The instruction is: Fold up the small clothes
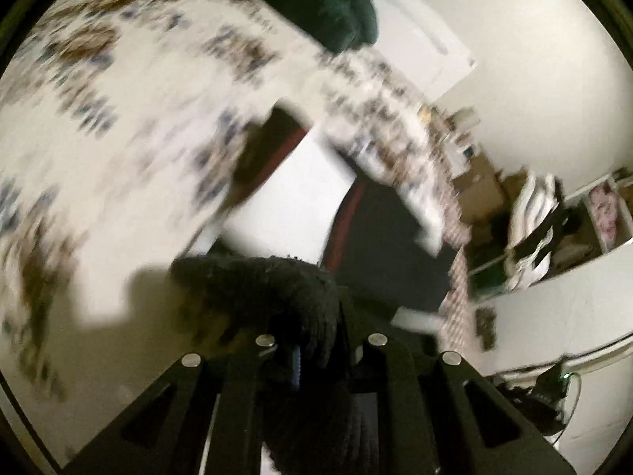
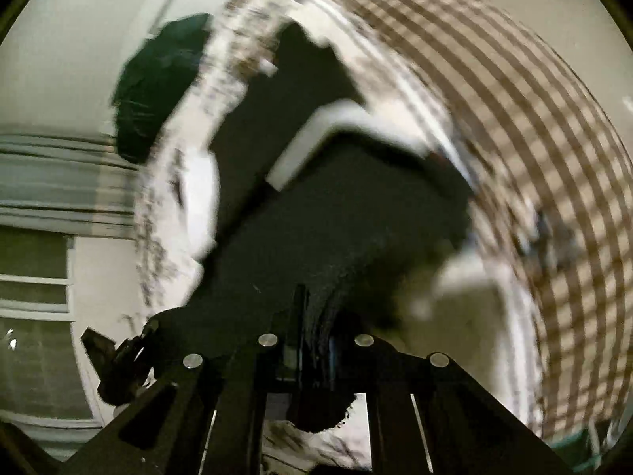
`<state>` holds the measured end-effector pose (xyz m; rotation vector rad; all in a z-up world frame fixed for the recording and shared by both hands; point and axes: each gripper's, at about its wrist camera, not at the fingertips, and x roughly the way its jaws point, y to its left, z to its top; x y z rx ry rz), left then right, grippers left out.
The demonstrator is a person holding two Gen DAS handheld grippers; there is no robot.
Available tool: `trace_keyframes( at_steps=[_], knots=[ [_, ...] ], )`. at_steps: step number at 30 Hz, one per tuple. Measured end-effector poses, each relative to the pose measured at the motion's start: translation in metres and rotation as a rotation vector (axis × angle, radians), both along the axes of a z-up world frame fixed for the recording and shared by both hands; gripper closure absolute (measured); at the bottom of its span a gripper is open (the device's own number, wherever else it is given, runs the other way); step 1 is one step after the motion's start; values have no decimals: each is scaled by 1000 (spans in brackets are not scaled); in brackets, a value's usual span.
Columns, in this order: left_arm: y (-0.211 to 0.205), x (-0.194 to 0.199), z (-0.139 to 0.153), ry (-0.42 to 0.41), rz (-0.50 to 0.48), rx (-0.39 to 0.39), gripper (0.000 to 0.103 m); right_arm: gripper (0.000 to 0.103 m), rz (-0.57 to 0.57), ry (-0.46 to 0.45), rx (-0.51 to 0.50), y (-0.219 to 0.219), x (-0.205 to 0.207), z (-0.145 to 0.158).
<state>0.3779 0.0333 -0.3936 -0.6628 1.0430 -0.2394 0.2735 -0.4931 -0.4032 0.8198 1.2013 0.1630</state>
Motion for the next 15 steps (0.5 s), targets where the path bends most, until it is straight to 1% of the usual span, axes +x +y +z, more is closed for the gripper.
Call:
trace_keyframes(
  at_steps=[1,3,4,6,7,8,9,10,11,12,13,14,15],
  knots=[
    [-4,29,7,-24,0,-6,92,94,8,-25,-8,-1,24,7],
    [-10,90,16,-57,18,-20,92,94,16,-88,-65,-2,86,25],
    [-10,112,18,-64,32,-16,92,94,12,-110,-89,2,119,30],
    [-13,179,13,-62,55,3,91,94,-17,-142,-126,-2,185,34],
    [-14,199,7,-51,66,15,91,94,-35,-166,-170,-5,220,36],
    [-15,228,-6,-29,63,28,90,94,-57,-176,-207,-7,252,35],
    [-16,245,-19,8,66,45,87,94,-83,-170,-225,-10,282,29],
    [-16,262,-38,67,74,56,86,94,-99,-162,-240,-13,303,23],
    [-16,274,-60,135,75,40,84,94,-115,-136,-243,-19,331,11],
    [-15,280,-79,197,79,34,76,94,-123,-99,-218,-21,351,0],
    [-14,280,-89,227,87,46,67,82,-124,-54,-186,-22,366,-16],
    [-13,275,-96,235,100,45,62,49,-121,-12,-191,-21,372,-29],
    [-13,270,-98,224,104,31,51,29,-109,-17,-228,-19,374,-34]
  ],
)
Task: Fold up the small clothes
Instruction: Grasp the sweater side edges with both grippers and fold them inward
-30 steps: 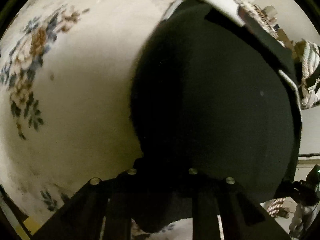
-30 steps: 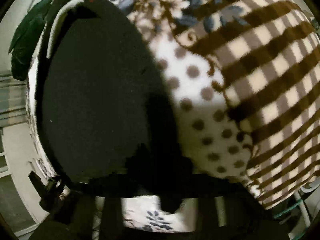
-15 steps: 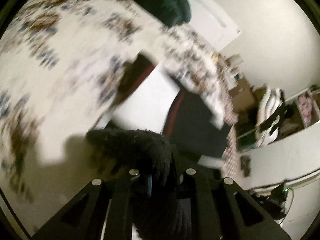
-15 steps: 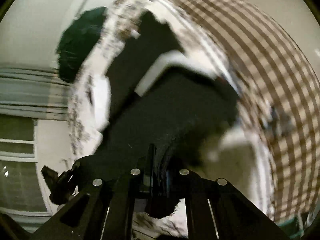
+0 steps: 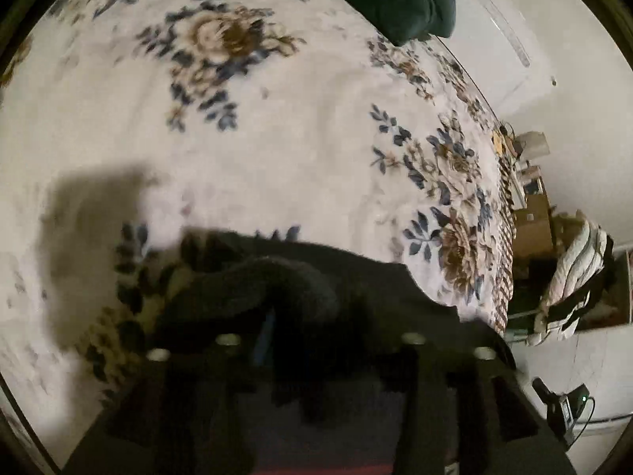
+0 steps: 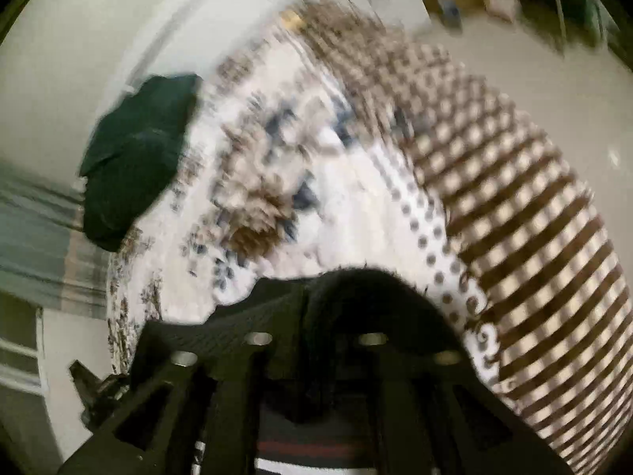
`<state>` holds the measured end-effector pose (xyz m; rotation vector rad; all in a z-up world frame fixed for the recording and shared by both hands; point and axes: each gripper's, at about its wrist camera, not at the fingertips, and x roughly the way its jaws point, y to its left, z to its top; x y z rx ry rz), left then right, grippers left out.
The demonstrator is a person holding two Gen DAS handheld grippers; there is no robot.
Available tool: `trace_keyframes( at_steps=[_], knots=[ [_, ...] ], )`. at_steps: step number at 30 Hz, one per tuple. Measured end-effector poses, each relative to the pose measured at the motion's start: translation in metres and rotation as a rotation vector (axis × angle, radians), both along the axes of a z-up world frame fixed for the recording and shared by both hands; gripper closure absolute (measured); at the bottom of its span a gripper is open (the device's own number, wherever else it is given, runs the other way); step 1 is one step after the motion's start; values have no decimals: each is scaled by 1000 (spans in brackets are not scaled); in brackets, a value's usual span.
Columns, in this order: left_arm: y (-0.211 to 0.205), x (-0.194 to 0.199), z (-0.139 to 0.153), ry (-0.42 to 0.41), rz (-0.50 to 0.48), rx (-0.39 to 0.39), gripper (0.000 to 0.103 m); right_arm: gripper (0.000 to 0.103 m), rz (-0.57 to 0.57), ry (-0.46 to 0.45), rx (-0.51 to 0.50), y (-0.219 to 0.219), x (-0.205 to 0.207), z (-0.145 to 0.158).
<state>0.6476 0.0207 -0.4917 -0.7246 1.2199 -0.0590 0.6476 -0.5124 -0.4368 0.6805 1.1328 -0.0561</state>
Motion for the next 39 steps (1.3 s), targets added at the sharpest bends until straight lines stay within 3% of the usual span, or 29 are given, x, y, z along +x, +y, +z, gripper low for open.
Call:
trace_keyframes(
  at_steps=[1,3,8,11,13,17,20,26,27,29,30,31,32,34,39],
  knots=[
    [1,-9,1,-27,-2,-26,36,8,18,-8,-19,2,-1,-1],
    [1,-26,14,-62,-14,12,14,7,72,-22,-53,10,-17,-3],
    [2,-91,62,-206,-11,76,12,7,99,-70,-129,33,-101,-4],
    [-1,-145,65,-197,35,103,12,7,44,-51,-103,43,-159,-18],
    [-5,-172,48,-132,77,86,11,7,-28,-19,-53,42,-190,-33],
    [-3,-192,-13,1,200,-82,11,7,-174,47,169,33,-227,-84],
    [1,-177,-47,26,271,-170,11,7,-227,50,312,30,-223,-124],
    [11,-138,-87,81,428,-230,12,3,-295,51,468,29,-197,-169],
    [11,-138,-87,79,445,-231,12,3,-316,49,482,28,-197,-172],
    [9,-141,-73,-4,437,-179,43,10,-356,24,495,29,-204,-174],
    [6,-141,-62,-40,398,-142,55,18,-362,20,480,30,-207,-173],
    [2,-142,-52,-69,373,-118,60,42,-358,14,458,31,-211,-170],
    [-1,-143,-42,-93,352,-97,62,51,-355,14,442,32,-214,-168],
    [-4,-146,-24,-132,329,-89,65,56,-342,4,421,36,-221,-161],
    [-3,-180,26,-212,259,-49,67,61,-251,-21,361,52,-244,-125]
  ],
)
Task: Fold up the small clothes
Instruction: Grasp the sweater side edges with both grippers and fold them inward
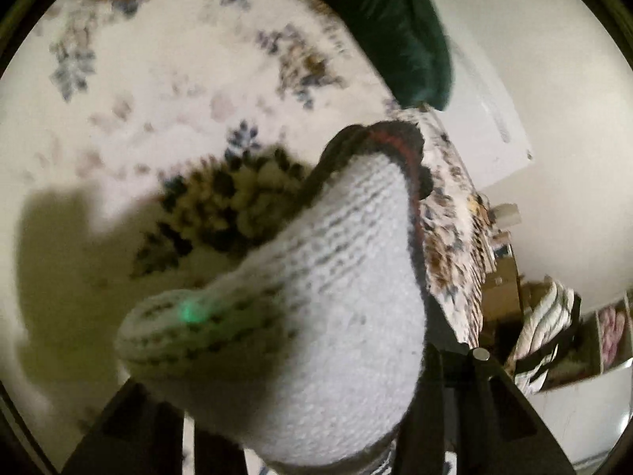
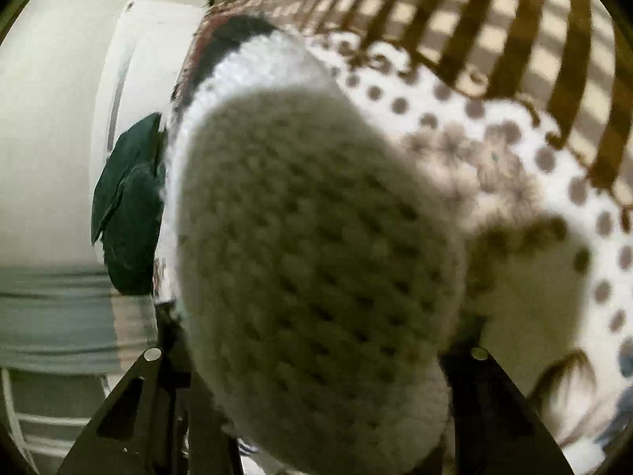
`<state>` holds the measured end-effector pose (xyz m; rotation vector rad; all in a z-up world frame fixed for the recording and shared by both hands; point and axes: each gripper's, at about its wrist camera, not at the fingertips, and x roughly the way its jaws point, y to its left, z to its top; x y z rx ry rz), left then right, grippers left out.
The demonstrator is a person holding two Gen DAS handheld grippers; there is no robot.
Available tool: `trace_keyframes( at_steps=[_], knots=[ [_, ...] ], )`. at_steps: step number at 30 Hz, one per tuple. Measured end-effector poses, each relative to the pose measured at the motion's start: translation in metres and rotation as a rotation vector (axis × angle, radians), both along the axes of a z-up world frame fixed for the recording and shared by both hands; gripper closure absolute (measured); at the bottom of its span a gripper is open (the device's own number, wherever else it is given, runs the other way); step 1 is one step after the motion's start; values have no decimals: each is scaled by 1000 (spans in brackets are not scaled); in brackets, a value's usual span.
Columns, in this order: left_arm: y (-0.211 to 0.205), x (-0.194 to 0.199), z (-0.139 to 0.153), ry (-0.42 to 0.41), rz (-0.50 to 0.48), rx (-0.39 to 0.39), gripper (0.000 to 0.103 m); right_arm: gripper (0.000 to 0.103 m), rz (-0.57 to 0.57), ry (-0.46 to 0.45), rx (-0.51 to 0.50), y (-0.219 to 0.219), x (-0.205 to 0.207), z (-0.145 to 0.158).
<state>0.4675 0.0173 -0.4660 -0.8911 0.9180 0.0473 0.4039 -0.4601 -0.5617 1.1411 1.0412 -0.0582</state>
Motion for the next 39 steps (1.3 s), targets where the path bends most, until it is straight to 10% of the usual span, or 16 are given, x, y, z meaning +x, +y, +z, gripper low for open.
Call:
trace_keyframes(
  at_steps=[5,12,16,23,32,39],
  knots=[
    [21,-103,16,81,-62,53,67,62,74,19,-6,17,-83,32],
    [34,-185,-51,330,-77,43,51,61,106,201,1,30,-222,-3],
    [40,-187,-62,377,-56,-12,40,37,124,274,-26,38,-224,-27],
    [28,-217,16,437,-232,300,23,16,260,336,-249,36,-254,22],
    [-18,-86,44,225,-408,693,20,16,263,196,-601,9,-122,141],
    [-19,8,-32,348,-467,815,20,16,370,215,-634,17,-7,69]
  ],
)
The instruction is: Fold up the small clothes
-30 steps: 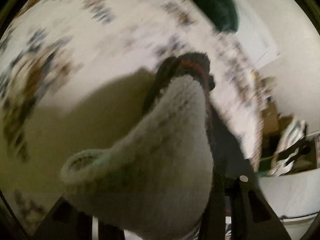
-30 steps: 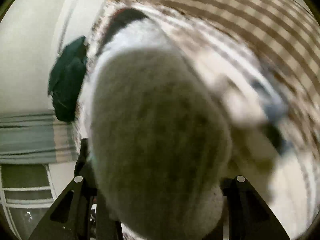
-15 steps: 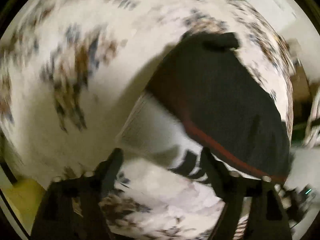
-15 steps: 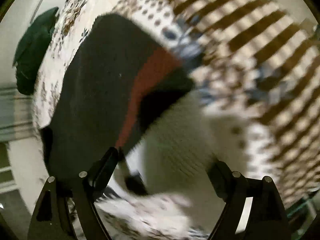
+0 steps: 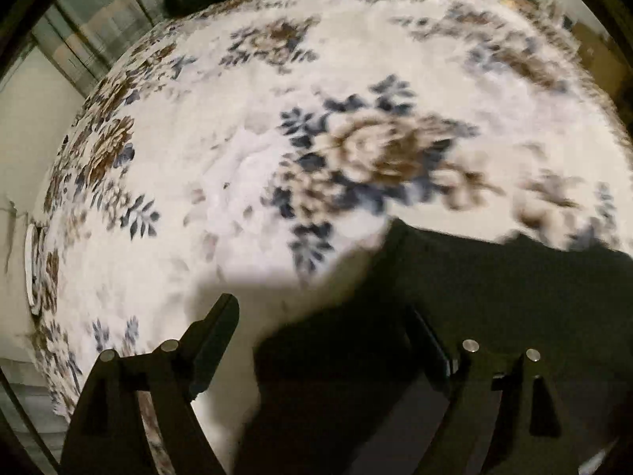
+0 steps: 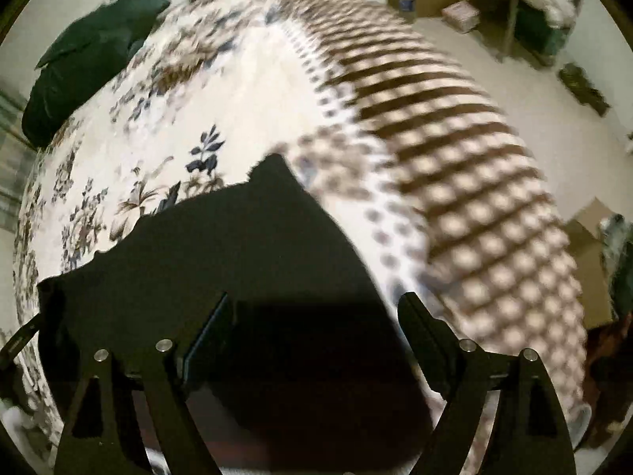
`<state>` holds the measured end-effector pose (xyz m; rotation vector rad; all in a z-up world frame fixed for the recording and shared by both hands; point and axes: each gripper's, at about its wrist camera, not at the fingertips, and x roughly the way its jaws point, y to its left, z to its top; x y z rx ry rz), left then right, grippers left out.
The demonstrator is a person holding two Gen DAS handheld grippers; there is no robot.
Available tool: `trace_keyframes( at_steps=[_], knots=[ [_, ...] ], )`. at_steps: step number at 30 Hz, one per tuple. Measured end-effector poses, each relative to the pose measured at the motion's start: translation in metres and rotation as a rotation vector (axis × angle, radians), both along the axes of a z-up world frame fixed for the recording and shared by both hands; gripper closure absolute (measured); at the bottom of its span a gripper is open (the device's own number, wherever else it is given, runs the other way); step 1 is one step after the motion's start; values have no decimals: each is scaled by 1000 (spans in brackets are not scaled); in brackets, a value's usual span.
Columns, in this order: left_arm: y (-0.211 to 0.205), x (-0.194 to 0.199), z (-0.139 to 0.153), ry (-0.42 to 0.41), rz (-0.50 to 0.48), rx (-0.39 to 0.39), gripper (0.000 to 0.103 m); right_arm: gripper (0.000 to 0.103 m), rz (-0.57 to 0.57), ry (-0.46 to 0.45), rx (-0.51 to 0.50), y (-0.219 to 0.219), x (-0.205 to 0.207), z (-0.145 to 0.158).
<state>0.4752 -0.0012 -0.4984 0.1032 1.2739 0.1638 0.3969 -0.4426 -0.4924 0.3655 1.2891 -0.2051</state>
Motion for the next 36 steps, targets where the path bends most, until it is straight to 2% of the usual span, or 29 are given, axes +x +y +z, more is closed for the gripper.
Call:
trace_keyframes(
  at_steps=[4,5,7,9,10,11,12,13,14,15,16,18,20,22,24,26,28,29,30,31,32,33,36],
  knots=[
    [40,17,-14,27,108,-53,18,16,-6,56,-42,2,37,-49],
    [51,19,-18,35,139,-97,18,16,-36,72,-36,-5,42,-56],
    [61,17,-19,39,180,-176,18,16,-88,90,4,-15,48,-63],
    [63,12,-18,35,189,-254,18,16,-118,66,83,-23,50,-60],
    [62,9,-19,35,184,-306,18,19,-117,58,100,-24,50,-58],
    [60,6,-21,39,178,-344,18,32,-113,40,122,-25,50,-55],
    [57,4,-22,40,168,-373,22,43,-103,19,143,-25,50,-52],
    [54,2,-22,24,149,-403,42,65,-94,14,141,-24,51,-49],
    [52,-1,-19,-7,129,-420,68,77,-85,4,125,-23,51,-45],
    [47,-1,-16,-24,98,-403,95,87,-84,-16,113,-22,51,-41],
    [45,-2,-12,-44,83,-393,95,93,-78,-37,103,-20,52,-35],
    [41,-3,2,-104,66,-369,95,93,-66,-84,73,-15,50,-18],
    [43,7,0,-96,61,-358,95,94,-59,-137,38,-13,47,4],
    [46,21,-23,-21,73,-354,94,94,-60,-151,7,-13,47,13],
    [47,28,-37,43,85,-345,92,94,-78,-85,0,-21,53,-6],
    [42,26,-27,29,75,-333,92,94,-103,25,61,-29,59,-35],
    [38,18,-8,-18,58,-331,90,92,-125,43,119,-36,59,-37],
    [37,13,4,-37,54,-325,87,79,-128,31,141,-39,56,-31],
    [36,6,15,-53,56,-313,73,69,-125,20,156,-40,52,-22],
    [36,-1,25,-73,56,-313,45,49,-121,-5,176,-42,44,-10],
    [36,-10,34,-92,57,-321,27,33,-117,-27,186,-43,36,0],
    [38,-19,42,-110,61,-333,8,29,-109,-50,198,-44,23,13],
    [44,-58,60,-134,86,-386,8,28,-106,-62,249,-49,-22,36]
  ],
)
